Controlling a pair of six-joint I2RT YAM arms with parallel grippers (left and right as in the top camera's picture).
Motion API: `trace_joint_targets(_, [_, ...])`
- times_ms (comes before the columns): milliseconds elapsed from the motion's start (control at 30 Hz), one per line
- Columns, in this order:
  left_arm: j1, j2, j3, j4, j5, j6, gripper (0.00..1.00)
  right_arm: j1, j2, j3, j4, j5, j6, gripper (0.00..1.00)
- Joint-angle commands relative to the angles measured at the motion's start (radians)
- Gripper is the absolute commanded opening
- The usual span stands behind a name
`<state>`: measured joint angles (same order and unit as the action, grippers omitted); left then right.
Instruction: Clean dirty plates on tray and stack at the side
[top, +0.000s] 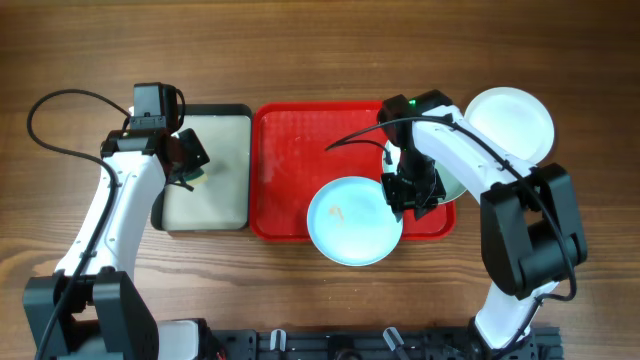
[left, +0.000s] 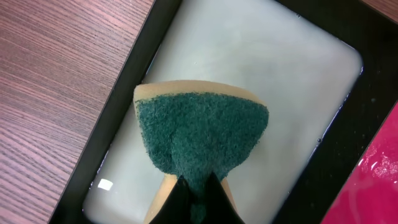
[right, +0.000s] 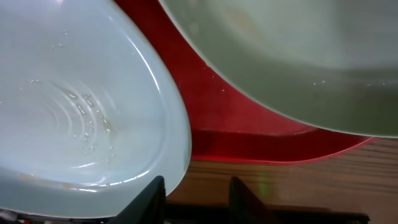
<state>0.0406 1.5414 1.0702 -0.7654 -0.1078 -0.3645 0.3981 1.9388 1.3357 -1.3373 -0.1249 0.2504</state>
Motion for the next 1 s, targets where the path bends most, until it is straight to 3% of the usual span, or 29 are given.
trace_joint_targets(0, [0.003,-0.004,-0.006,0.003,-0.013,-0.01,0.04,0.004,-0.014,-0.006,0.03,-0.013,0.014,0.28])
trace_joint_targets(433, [0.003,-0.004,-0.006,0.003,-0.013,-0.01,0.04,0.004,-0.014,-0.079,0.155,0.001,0.02,0.24])
trace_joint_targets(600, [0.003,-0.004,-0.006,0.004,0.0,-0.01,0.04,0.004,-0.015,-0.067,0.168,-0.034,0.019,0.05])
trace_joint_targets(800, [0.003,-0.004,-0.006,0.007,0.009,-0.01,0.04,0.004,-0.015,0.018,0.242,-0.102,0.046,0.04])
trace_joint_targets(967, [0.003,-0.004,-0.006,0.007,0.009,-0.01,0.04,0.004,-0.015,0.024,0.415,-0.102,0.112,0.04])
